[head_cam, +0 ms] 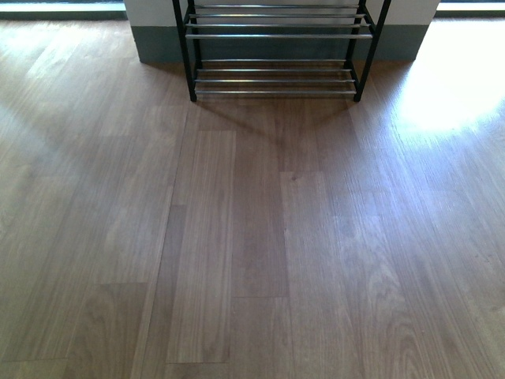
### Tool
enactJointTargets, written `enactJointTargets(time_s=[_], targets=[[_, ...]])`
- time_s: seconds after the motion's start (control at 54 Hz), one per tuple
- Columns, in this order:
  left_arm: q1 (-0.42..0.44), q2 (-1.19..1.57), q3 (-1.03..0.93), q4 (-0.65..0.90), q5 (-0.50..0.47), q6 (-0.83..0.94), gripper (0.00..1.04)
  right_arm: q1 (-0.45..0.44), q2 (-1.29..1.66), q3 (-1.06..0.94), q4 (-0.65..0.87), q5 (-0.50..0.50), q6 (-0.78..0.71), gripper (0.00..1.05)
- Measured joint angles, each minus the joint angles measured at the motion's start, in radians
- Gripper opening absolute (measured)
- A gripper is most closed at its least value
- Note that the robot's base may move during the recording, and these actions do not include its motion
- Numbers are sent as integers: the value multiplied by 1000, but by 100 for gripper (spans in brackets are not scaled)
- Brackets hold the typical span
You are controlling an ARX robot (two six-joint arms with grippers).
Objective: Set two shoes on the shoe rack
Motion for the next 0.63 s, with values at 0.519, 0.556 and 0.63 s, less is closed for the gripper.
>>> enactJointTargets(time_s=[0.519, 0.556, 0.63], targets=[[0, 0, 0, 0, 0, 0, 95, 0, 0, 0, 0, 0, 0, 96], [0, 0, 0, 0, 0, 0, 95, 0, 0, 0, 0, 0, 0, 96], [0, 0, 0, 0, 0, 0, 95, 0, 0, 0, 0, 0, 0, 96]])
